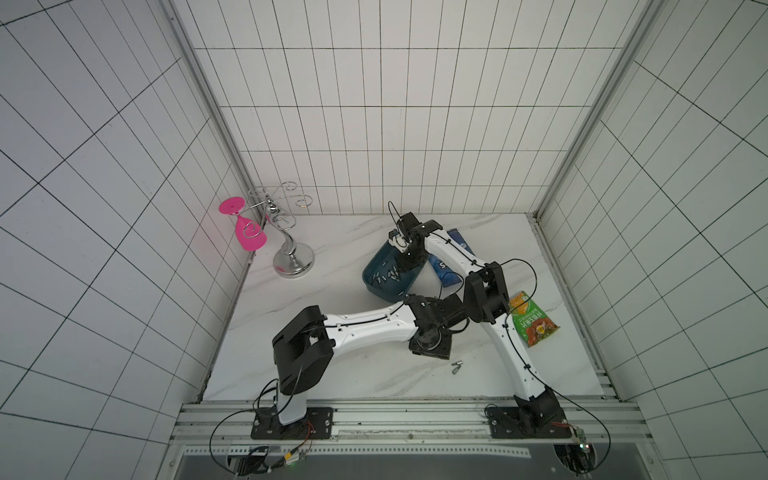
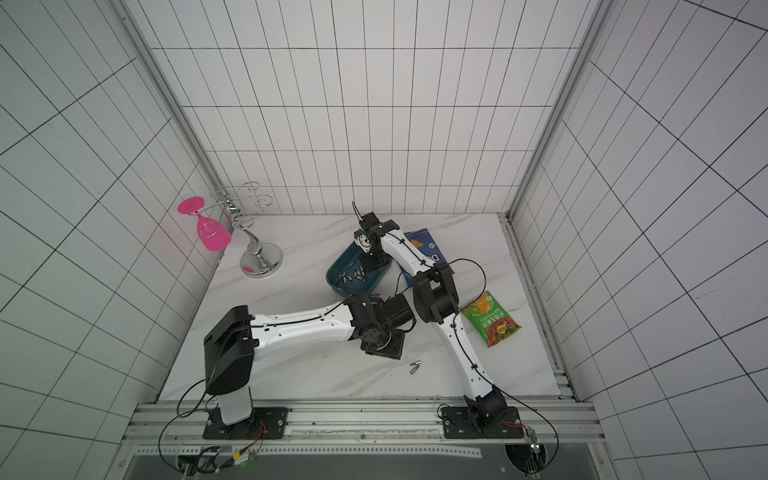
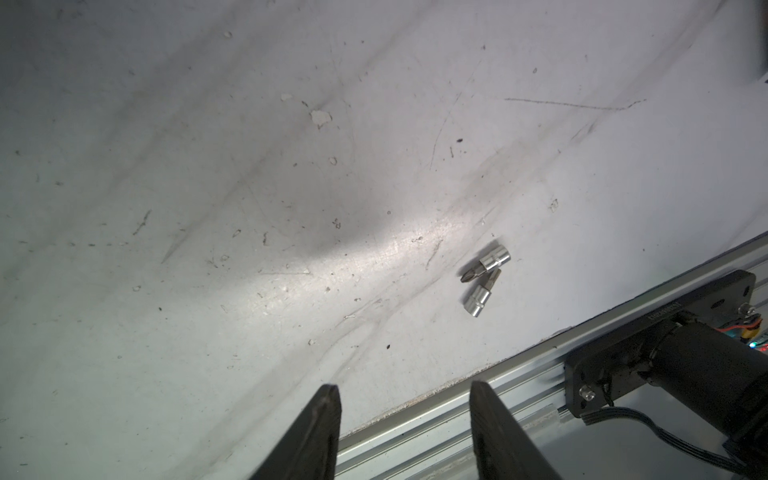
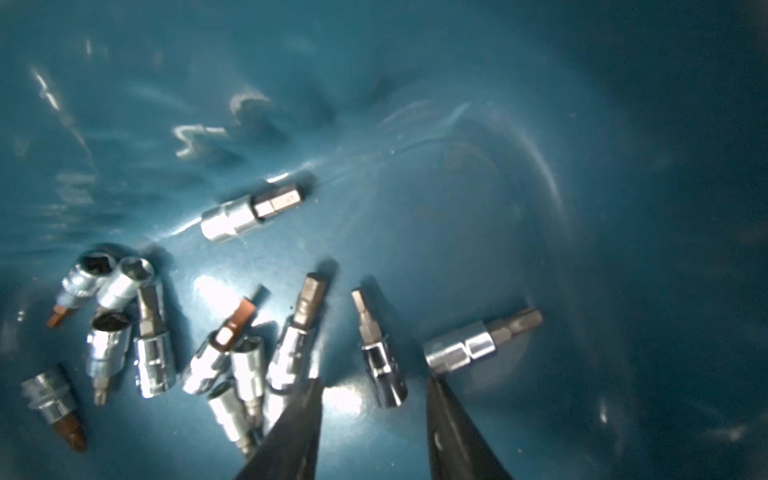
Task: Put the bit on the desktop into the storage box
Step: Place the screwdriver bit in the storage box, then pick up the screwdriver bit from the center of the board.
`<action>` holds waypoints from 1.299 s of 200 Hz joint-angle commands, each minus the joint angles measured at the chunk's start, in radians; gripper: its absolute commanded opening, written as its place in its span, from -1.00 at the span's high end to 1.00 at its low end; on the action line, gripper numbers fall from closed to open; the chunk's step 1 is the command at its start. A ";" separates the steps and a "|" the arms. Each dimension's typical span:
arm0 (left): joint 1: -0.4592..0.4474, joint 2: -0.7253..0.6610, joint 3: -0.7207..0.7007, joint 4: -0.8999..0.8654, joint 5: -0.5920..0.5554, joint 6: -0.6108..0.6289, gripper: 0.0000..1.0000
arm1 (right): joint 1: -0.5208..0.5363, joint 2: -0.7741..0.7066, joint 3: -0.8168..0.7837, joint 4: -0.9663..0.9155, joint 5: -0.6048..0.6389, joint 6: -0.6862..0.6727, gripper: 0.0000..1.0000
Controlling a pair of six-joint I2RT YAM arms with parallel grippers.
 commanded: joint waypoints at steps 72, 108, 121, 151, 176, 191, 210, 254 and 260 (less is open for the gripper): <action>-0.043 0.130 0.209 -0.127 -0.009 -0.066 -0.12 | -0.143 -0.447 -0.184 -0.003 0.095 0.078 -0.22; -0.047 0.205 0.308 -0.188 0.004 -0.119 -0.28 | -0.222 -0.650 -0.389 0.021 0.128 0.130 -0.24; -0.047 0.247 0.348 -0.214 0.006 -0.129 -0.46 | -0.257 -0.721 -0.477 0.039 0.121 0.154 -0.24; -0.057 0.323 0.423 -0.234 0.010 -0.155 -0.61 | -0.339 -0.866 -0.634 0.066 0.075 0.198 -0.24; -0.063 0.379 0.475 -0.256 0.018 -0.175 -0.70 | -0.381 -0.951 -0.709 0.079 0.044 0.204 -0.24; -0.068 0.404 0.492 -0.268 0.015 -0.187 -0.70 | -0.396 -0.983 -0.729 0.079 0.033 0.201 -0.24; -0.068 0.426 0.489 -0.245 0.044 -0.204 -0.70 | -0.414 -1.004 -0.742 0.074 0.015 0.195 -0.24; -0.071 0.466 0.513 -0.272 0.044 -0.220 -0.70 | -0.439 -1.036 -0.763 0.066 -0.009 0.182 -0.23; -0.071 0.469 0.513 -0.273 0.045 -0.221 -0.70 | -0.442 -1.040 -0.767 0.066 -0.011 0.182 -0.23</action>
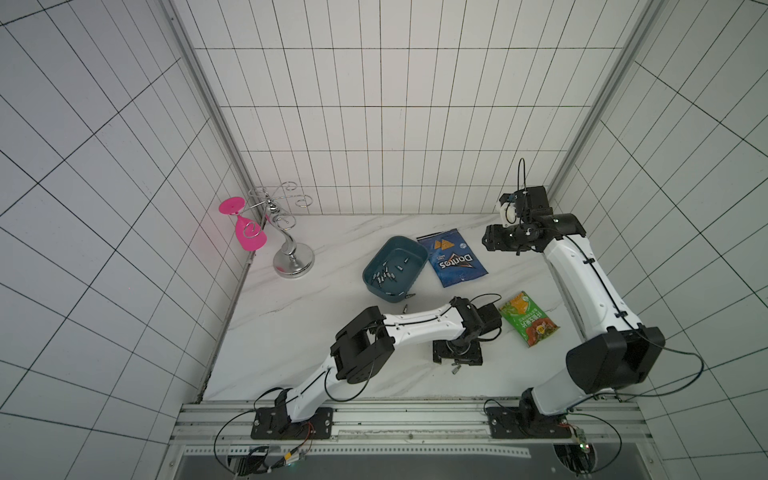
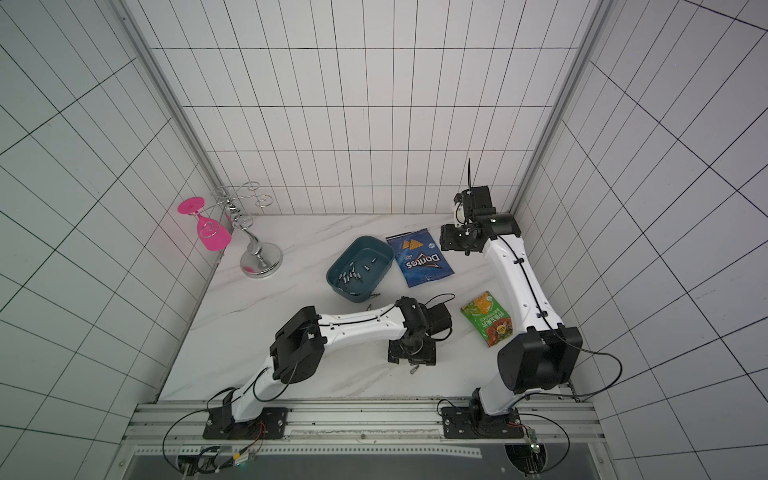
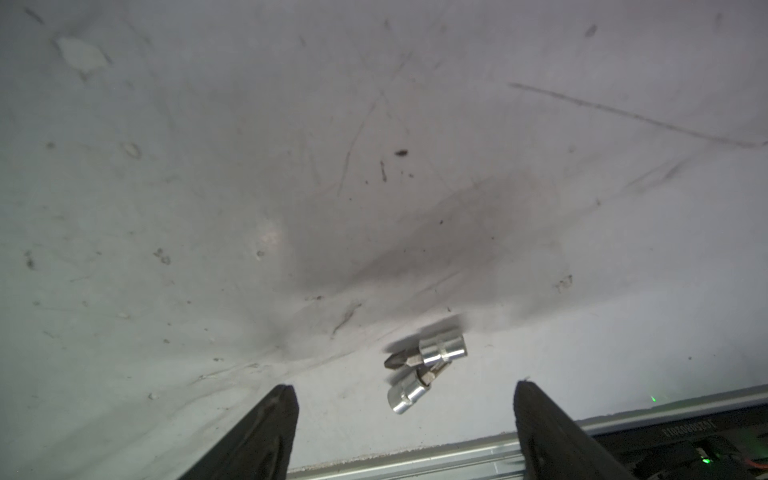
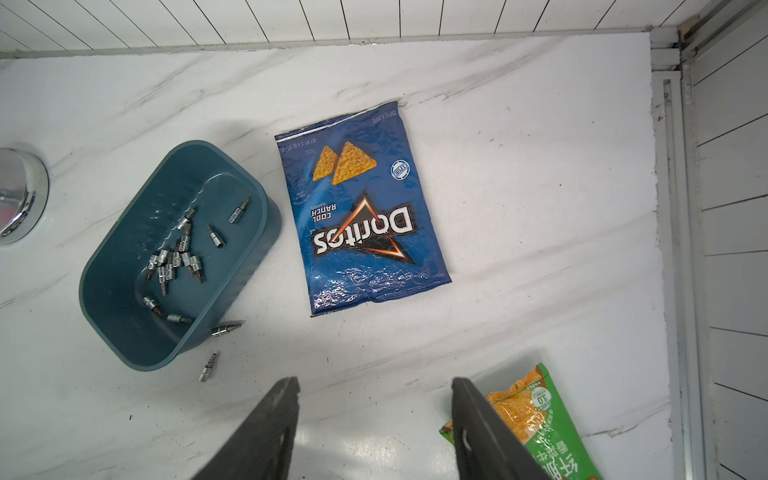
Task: Put the bit on the desktop into the storage box
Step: Pick up the screwdriver bit from the center of the board.
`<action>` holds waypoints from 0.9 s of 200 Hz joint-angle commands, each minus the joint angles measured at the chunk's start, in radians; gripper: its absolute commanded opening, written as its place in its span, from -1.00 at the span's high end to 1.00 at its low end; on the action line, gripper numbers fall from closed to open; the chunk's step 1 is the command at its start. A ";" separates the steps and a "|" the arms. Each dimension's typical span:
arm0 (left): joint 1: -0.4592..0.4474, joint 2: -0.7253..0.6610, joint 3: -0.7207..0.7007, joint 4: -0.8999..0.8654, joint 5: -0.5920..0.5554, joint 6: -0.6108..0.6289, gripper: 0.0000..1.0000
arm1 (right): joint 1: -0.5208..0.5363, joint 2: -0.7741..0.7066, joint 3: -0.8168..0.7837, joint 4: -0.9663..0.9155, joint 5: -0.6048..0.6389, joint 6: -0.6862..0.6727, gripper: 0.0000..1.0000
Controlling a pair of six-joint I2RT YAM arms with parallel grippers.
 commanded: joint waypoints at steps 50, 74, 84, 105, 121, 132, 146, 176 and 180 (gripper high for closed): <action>-0.005 0.054 0.038 -0.010 0.018 -0.019 -0.68 | -0.029 -0.036 -0.042 0.002 -0.045 -0.014 -0.22; -0.005 0.079 0.063 -0.027 0.021 -0.023 -0.67 | -0.033 -0.043 -0.045 0.003 -0.049 -0.016 -0.21; -0.006 0.087 0.072 -0.030 0.014 -0.026 -0.66 | -0.036 -0.046 -0.050 0.004 -0.052 -0.017 -0.21; -0.006 0.096 0.098 -0.049 -0.011 -0.036 -0.65 | -0.040 -0.054 -0.066 0.009 -0.067 -0.016 -0.20; -0.006 0.098 0.100 -0.049 -0.021 -0.041 -0.64 | -0.039 -0.059 -0.078 0.018 -0.071 -0.014 -0.21; -0.006 0.103 0.102 -0.050 -0.019 -0.043 -0.62 | -0.041 -0.059 -0.078 0.019 -0.072 -0.014 -0.21; -0.005 0.109 0.100 -0.052 -0.015 -0.045 -0.59 | -0.043 -0.059 -0.077 0.019 -0.078 -0.013 -0.20; -0.008 0.114 0.096 -0.050 0.000 -0.049 -0.51 | -0.045 -0.059 -0.074 0.021 -0.085 -0.012 -0.20; -0.008 0.117 0.095 -0.050 0.002 -0.049 -0.48 | -0.046 -0.059 -0.074 0.021 -0.087 -0.012 -0.20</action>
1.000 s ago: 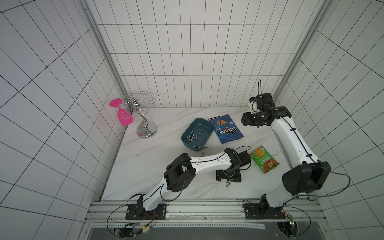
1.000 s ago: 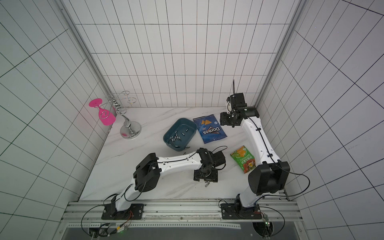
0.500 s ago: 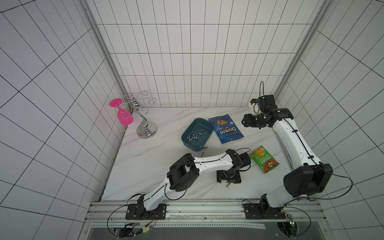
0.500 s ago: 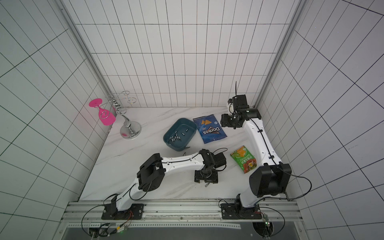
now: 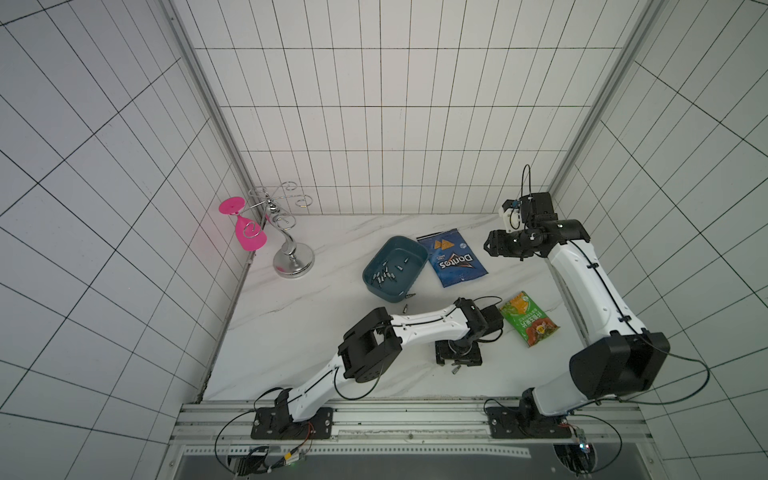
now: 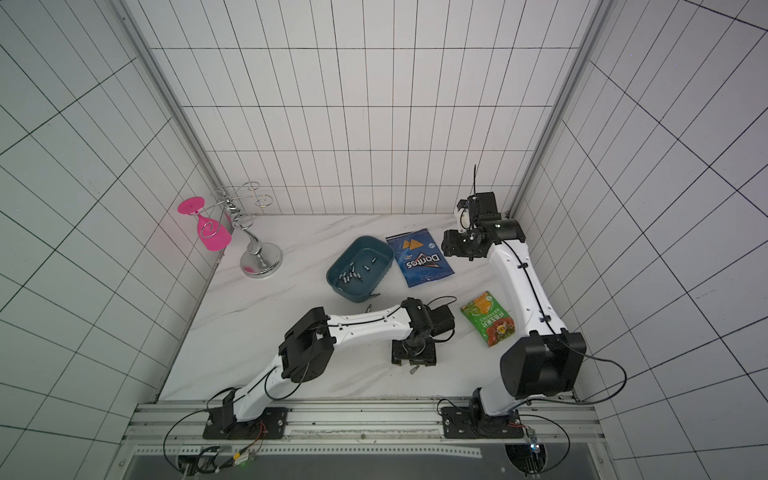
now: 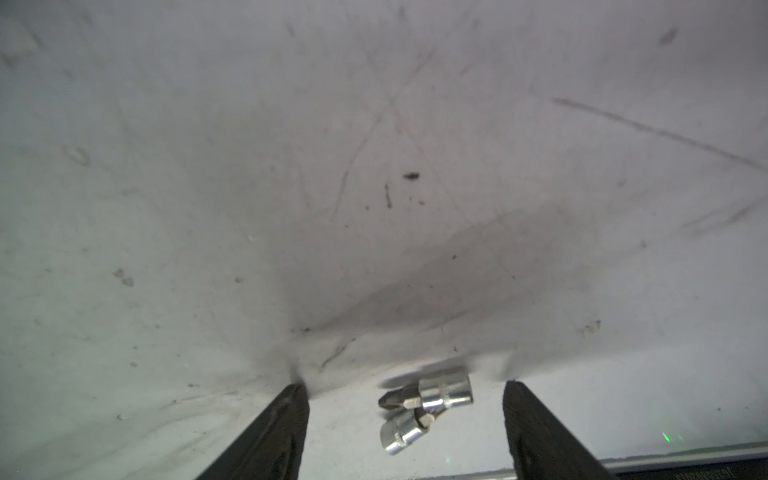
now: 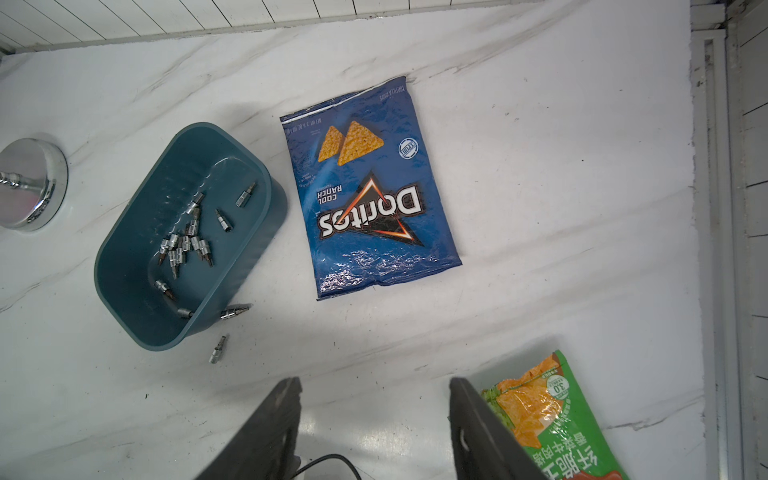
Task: Put the bit on the desktop into the storage box
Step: Pick up the screwdriver bit from the center of the board.
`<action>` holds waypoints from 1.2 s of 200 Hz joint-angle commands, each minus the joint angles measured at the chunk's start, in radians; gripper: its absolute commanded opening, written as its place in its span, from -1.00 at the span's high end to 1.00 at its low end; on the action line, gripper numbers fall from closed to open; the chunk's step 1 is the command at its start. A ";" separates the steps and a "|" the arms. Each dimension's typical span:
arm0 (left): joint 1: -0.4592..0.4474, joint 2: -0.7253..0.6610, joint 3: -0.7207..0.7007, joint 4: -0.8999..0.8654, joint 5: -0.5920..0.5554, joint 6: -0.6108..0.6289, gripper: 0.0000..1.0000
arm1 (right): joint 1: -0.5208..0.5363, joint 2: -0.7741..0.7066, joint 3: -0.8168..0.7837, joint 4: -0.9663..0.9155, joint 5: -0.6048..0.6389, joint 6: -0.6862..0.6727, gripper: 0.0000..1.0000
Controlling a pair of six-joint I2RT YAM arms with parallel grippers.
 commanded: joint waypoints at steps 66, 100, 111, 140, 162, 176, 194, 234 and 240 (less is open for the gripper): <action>-0.012 0.036 -0.003 0.005 -0.003 -0.017 -0.15 | -0.015 -0.033 -0.012 0.008 -0.026 -0.006 -0.20; -0.010 0.045 0.008 0.009 -0.003 -0.011 -0.01 | -0.016 -0.038 -0.017 0.007 -0.028 -0.009 -0.20; -0.010 0.049 0.014 0.009 -0.001 -0.010 0.06 | -0.016 -0.039 -0.017 0.007 -0.026 -0.009 -0.19; -0.008 0.050 0.016 0.013 -0.006 -0.007 0.14 | -0.016 -0.040 -0.015 0.006 -0.028 -0.011 -0.19; -0.003 0.053 0.017 0.018 -0.002 -0.005 0.18 | -0.018 -0.040 -0.017 0.004 -0.029 -0.012 -0.19; -0.002 0.056 0.017 0.020 -0.001 -0.003 0.20 | -0.018 -0.039 -0.016 0.004 -0.029 -0.014 -0.19; -0.002 0.059 0.017 0.025 0.005 0.001 0.20 | -0.019 -0.036 -0.017 0.004 -0.032 -0.015 -0.19; 0.004 0.065 0.020 0.028 0.005 0.006 0.12 | -0.019 -0.032 -0.015 0.003 -0.035 -0.017 -0.19; 0.006 0.063 0.019 0.029 0.004 0.007 0.12 | -0.019 -0.031 -0.015 0.003 -0.037 -0.017 -0.19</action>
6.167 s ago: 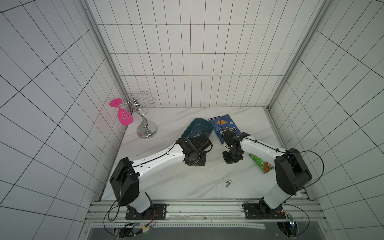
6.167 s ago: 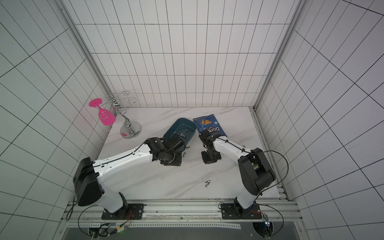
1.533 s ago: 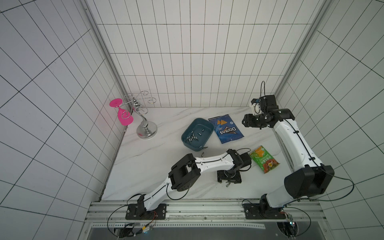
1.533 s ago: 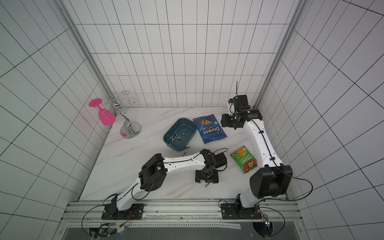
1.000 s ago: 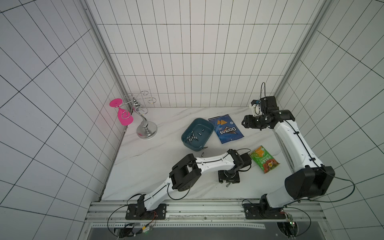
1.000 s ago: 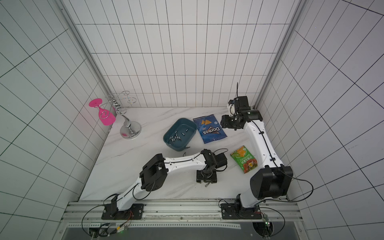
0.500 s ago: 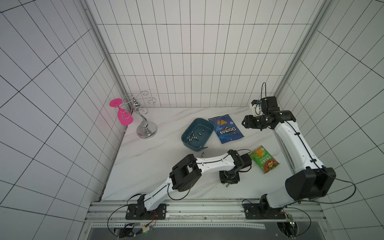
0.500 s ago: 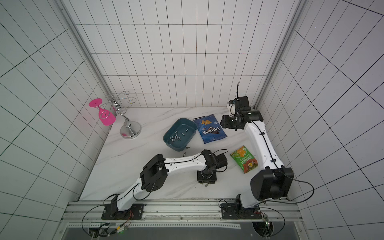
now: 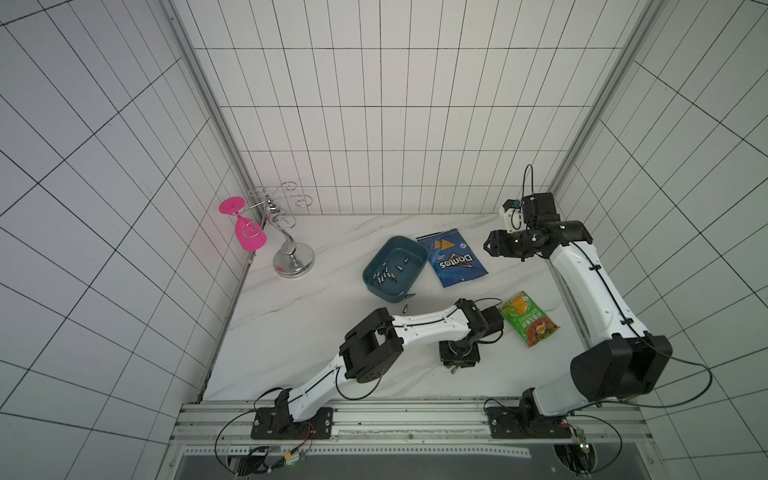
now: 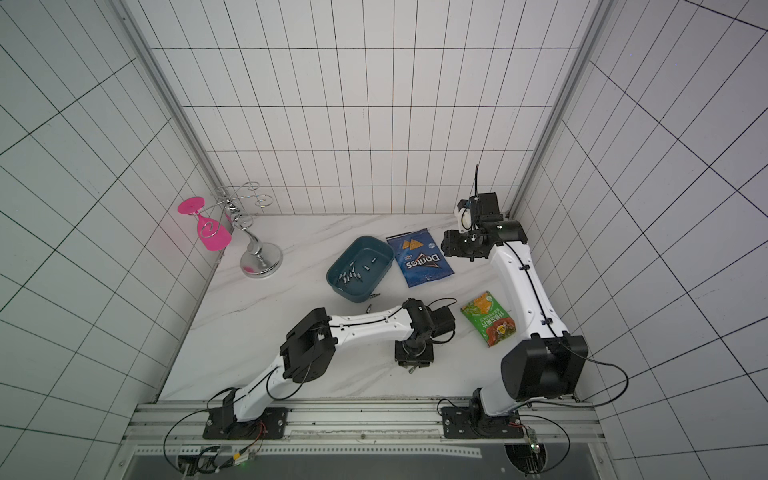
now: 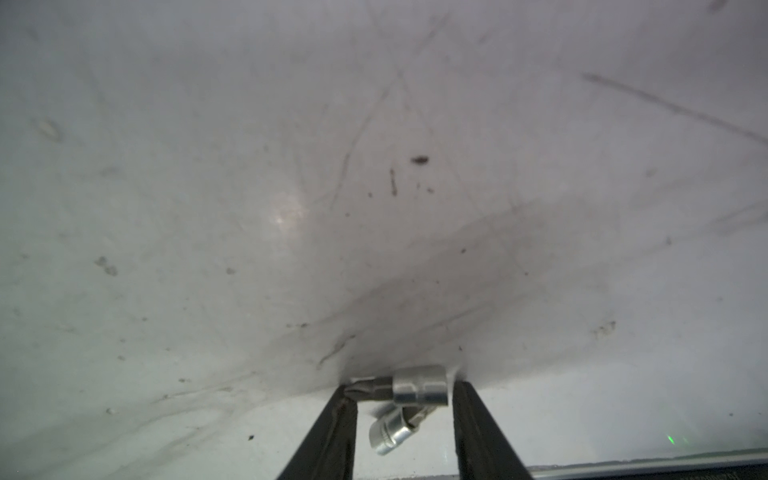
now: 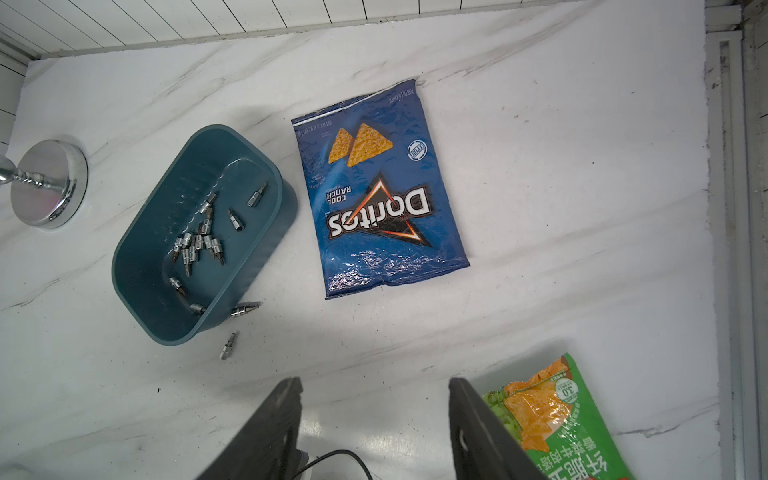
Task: Put the bit on the desktop into the storage box
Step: Pick up the screwdriver bit from the center of the board.
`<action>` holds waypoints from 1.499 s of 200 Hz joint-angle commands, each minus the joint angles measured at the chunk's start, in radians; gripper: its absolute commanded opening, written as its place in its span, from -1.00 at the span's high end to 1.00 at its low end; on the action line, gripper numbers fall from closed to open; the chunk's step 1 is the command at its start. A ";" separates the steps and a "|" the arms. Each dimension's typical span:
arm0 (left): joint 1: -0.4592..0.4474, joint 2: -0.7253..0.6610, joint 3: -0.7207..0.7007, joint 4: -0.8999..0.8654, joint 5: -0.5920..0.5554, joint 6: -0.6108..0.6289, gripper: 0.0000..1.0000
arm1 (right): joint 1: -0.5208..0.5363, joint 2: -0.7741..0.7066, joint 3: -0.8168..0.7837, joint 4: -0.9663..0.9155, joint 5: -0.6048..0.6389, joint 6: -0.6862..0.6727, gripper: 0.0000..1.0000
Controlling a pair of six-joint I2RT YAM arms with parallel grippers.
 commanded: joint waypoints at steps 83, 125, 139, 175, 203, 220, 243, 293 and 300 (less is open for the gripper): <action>0.011 0.034 -0.024 0.034 -0.021 0.016 -0.06 | -0.016 -0.009 -0.004 -0.002 -0.010 -0.012 -0.19; 0.010 0.011 -0.045 0.024 -0.025 0.015 -0.08 | -0.015 -0.011 -0.008 0.001 -0.011 -0.009 -0.19; 0.010 0.006 -0.049 0.021 -0.026 0.016 -0.08 | -0.015 -0.011 -0.008 0.003 -0.011 -0.008 -0.19; 0.011 0.000 -0.046 0.015 -0.037 0.014 -0.09 | -0.016 -0.015 -0.011 0.003 -0.011 -0.011 -0.18; 0.016 0.017 -0.019 -0.006 -0.050 0.025 -0.09 | -0.017 -0.018 -0.008 -0.002 -0.010 -0.014 -0.19; 0.020 0.014 -0.018 -0.011 -0.058 0.029 -0.09 | -0.018 -0.021 -0.011 -0.002 -0.009 -0.014 -0.18; 0.027 0.012 -0.012 -0.010 -0.059 0.038 -0.09 | -0.019 -0.020 -0.012 -0.002 -0.013 -0.014 -0.18; 0.029 0.026 0.000 -0.004 -0.050 0.047 -0.09 | -0.019 -0.015 -0.009 -0.002 -0.016 -0.014 -0.18; 0.029 0.027 0.004 -0.003 -0.051 0.049 -0.08 | -0.020 -0.015 -0.009 -0.002 -0.016 -0.014 -0.17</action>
